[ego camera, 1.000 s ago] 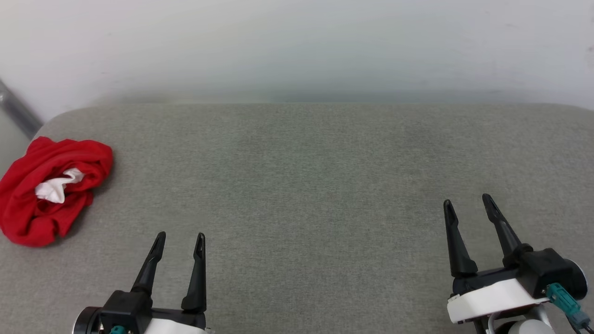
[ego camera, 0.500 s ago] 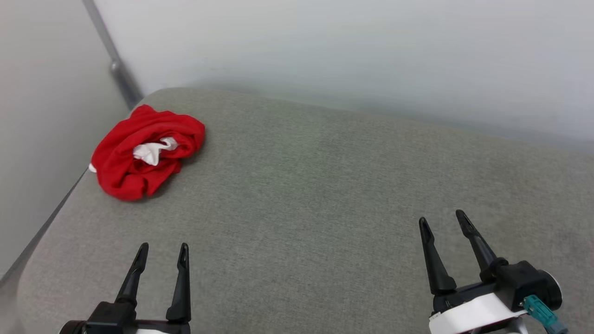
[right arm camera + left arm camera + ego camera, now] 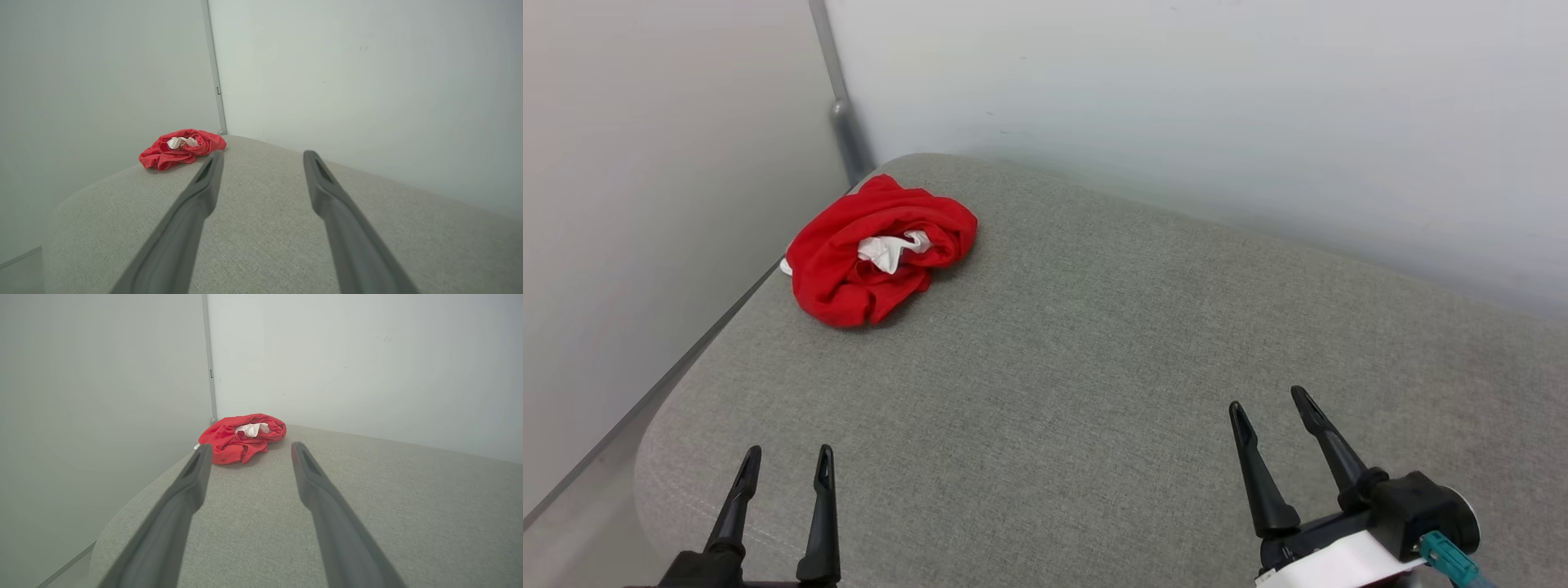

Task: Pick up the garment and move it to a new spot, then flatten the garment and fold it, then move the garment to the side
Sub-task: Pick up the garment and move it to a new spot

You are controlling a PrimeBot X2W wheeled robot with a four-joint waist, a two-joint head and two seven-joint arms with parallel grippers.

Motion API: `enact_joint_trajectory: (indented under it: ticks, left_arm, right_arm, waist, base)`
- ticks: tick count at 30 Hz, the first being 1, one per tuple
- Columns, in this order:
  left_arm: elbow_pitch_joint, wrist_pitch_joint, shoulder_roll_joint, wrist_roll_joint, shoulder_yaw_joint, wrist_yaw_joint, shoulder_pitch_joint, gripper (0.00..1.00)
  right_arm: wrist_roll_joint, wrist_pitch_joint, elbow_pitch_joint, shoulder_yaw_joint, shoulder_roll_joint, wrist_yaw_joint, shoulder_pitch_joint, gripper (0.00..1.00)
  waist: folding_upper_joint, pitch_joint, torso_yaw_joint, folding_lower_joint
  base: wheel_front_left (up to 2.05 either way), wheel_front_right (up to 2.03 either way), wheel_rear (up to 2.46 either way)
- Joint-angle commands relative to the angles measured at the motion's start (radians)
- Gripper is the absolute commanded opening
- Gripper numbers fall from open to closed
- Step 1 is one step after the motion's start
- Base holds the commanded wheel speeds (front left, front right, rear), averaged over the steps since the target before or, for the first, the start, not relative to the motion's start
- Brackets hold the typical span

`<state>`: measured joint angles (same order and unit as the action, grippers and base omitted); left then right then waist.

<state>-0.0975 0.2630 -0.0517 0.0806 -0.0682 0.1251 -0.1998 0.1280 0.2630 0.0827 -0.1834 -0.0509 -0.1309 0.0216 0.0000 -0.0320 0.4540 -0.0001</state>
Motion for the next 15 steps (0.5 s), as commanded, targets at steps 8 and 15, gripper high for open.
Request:
enact_joint_trajectory:
  ticks: [8, 15]
  left_arm:
    - [-0.017, 0.003, 0.002, -0.001, -0.010, 0.003, -0.012, 1.00]
    - [-0.019, 0.003, 0.002, 0.009, -0.017, 0.004, -0.017, 1.00]
  right_arm:
    - [0.002, 0.003, 0.012, -0.019, 0.001, 0.000, -0.021, 1.00]
    - [-0.001, 0.003, 0.014, -0.023, 0.001, 0.000, -0.021, 1.00]
  waist:
    - [0.0000, 0.003, 0.011, 0.0001]
    - [0.0000, 0.001, 0.009, 0.0001]
  base:
    - [0.00, 0.00, 0.00]
    - [0.00, 0.00, 0.00]
